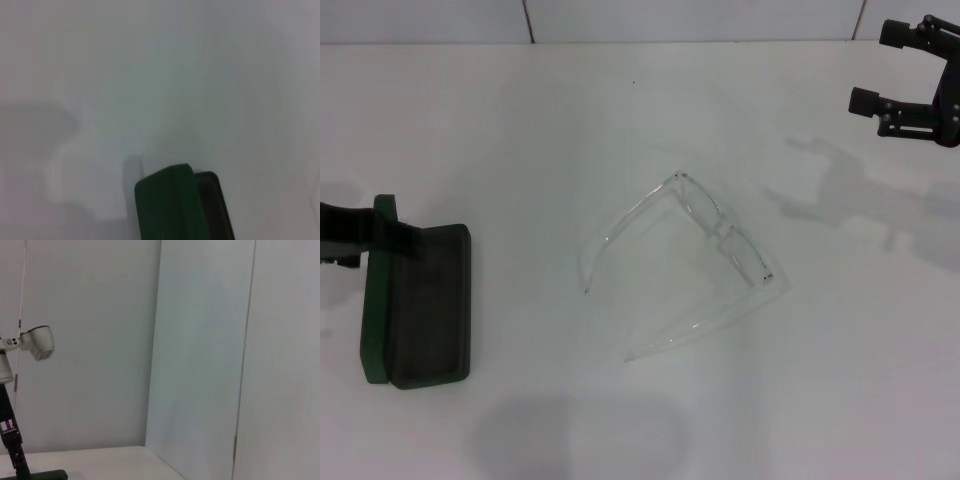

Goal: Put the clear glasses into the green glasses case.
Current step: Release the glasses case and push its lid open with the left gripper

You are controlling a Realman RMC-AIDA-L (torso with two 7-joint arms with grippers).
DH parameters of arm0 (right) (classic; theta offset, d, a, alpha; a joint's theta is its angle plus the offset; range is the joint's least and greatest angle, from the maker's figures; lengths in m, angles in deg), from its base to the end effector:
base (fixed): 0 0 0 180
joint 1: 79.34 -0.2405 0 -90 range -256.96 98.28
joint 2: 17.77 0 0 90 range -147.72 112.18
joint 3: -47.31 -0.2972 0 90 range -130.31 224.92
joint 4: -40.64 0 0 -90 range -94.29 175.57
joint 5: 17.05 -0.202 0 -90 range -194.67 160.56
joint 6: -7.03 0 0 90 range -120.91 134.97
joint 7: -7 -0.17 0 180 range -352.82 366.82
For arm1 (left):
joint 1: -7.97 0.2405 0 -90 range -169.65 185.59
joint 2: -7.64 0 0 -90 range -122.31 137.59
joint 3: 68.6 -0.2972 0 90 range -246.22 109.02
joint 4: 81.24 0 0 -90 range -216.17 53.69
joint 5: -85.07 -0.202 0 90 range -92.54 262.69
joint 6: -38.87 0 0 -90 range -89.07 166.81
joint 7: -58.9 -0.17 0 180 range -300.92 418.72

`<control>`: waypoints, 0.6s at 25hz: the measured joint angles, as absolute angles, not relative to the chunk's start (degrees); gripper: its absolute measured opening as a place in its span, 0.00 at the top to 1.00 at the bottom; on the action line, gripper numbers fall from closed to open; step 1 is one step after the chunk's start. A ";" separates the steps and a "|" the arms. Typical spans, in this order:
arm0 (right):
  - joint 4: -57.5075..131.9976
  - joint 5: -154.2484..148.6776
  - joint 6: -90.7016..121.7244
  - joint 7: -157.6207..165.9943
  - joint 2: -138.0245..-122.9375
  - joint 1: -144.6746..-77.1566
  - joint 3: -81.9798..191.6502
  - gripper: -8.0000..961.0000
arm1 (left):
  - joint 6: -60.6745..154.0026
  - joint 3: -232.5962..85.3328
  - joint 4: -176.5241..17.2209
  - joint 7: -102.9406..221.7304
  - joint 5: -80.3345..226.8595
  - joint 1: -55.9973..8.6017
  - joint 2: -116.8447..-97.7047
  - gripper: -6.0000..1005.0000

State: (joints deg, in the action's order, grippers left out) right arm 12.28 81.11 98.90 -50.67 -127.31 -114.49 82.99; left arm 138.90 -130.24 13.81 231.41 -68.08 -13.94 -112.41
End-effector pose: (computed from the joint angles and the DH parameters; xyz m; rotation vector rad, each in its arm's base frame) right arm 0.2574 0.3997 0.0422 -2.4803 0.0816 0.8800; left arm -0.2817 0.3274 0.0432 -1.9335 -1.6649 0.1974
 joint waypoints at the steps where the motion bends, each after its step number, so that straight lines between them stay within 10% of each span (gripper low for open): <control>1: 12.28 81.11 98.93 -50.67 -127.31 -114.48 82.99 0.08 | 138.84 -130.49 13.62 231.42 -68.15 -13.94 -112.41 0.21; 15: 12.29 81.12 99.36 -50.65 -127.28 -114.23 82.99 0.08 | 137.72 -131.50 10.92 231.33 -69.94 -13.70 -112.12 0.27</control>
